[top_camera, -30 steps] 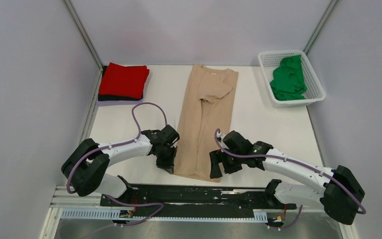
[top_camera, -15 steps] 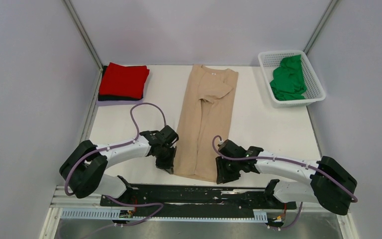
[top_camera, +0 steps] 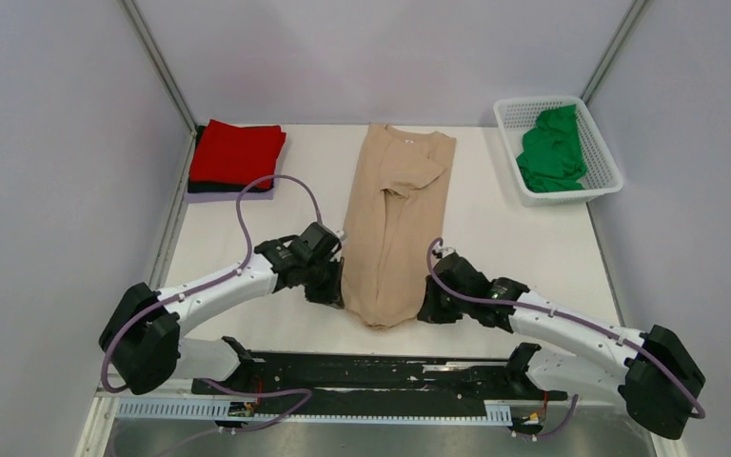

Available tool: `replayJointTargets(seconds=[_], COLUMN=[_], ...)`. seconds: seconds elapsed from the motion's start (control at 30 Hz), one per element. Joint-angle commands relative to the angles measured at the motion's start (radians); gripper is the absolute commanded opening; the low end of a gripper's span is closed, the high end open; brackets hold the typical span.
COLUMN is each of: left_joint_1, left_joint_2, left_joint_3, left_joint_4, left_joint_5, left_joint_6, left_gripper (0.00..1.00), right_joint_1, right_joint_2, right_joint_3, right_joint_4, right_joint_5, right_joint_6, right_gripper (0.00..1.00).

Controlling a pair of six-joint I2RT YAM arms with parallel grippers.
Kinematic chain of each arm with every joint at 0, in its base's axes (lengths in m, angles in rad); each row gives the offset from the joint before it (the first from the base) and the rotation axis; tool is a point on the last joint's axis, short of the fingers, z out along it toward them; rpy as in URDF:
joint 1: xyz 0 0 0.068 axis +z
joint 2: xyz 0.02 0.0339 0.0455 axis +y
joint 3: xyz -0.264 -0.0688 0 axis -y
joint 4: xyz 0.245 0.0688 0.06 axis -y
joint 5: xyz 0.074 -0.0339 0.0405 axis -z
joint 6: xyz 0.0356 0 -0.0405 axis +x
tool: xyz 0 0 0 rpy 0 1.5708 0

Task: Fold and stack the t-shirts
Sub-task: Fold the folded rectangular tshirt in 1/3 of the way

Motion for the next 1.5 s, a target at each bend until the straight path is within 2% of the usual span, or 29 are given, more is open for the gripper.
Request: replayJointTargets(seconds=[0.0,0.13,0.33,0.6,0.93,1.07,1.1,1.17,1.2,1.23,1.27,1.33,1.43,1.47], left_joint_1=[0.052,0.138,0.229,0.311,0.338,0.351,0.355,0.363,0.367,0.377,0.383,0.398,0.403,0.404], left_joint_2=[0.059,0.185,0.381,0.573,0.745,0.796,0.812,0.837,0.850,0.852,0.850,0.824,0.759,0.718], left_joint_3=[0.134,0.268,0.486,0.705,0.892,0.933,0.949,0.985,0.999,1.027,1.038,1.055,0.999,0.950], left_joint_4=[0.172,0.241,0.243,0.215,0.145,0.143,0.148,0.156,0.157,0.155,0.151,0.144,0.141,0.142], left_joint_5=[-0.013,-0.023,-0.015,0.042,0.054,0.073,0.075,0.083,0.090,0.094,0.101,0.097,0.074,0.072], left_joint_6=[0.022,0.058,0.121,0.201,0.249,0.250,0.250,0.242,0.239,0.228,0.225,0.220,0.229,0.231], left_gripper=[0.00,0.00,0.00,0.00,0.00,0.14,0.24,0.36,0.51,0.61,0.90,0.99,1.00,1.00], right_joint_1=[-0.117,-0.250,-0.433,-0.551,-0.628,-0.645,-0.652,-0.666,-0.673,-0.677,-0.679,-0.678,-0.678,-0.677], right_joint_2=[0.016,0.067,0.232,0.424,0.569,0.620,0.634,0.666,0.681,0.691,0.693,0.664,0.593,0.564], right_joint_3=[0.092,0.154,0.265,0.429,0.502,0.525,0.534,0.571,0.595,0.622,0.647,0.641,0.574,0.540], right_joint_4=[0.144,0.235,0.333,0.391,0.422,0.428,0.434,0.435,0.430,0.406,0.375,0.366,0.370,0.370], right_joint_5=[0.112,0.068,-0.009,-0.058,-0.137,-0.120,-0.110,-0.096,-0.099,-0.102,-0.104,-0.123,-0.163,-0.175], right_joint_6=[-0.080,-0.170,-0.258,-0.320,-0.325,-0.324,-0.325,-0.314,-0.310,-0.308,-0.307,-0.302,-0.292,-0.284], right_gripper=[0.06,0.08,0.09,0.08,0.10,0.15,0.17,0.26,0.35,0.47,0.59,0.72,0.99,1.00])
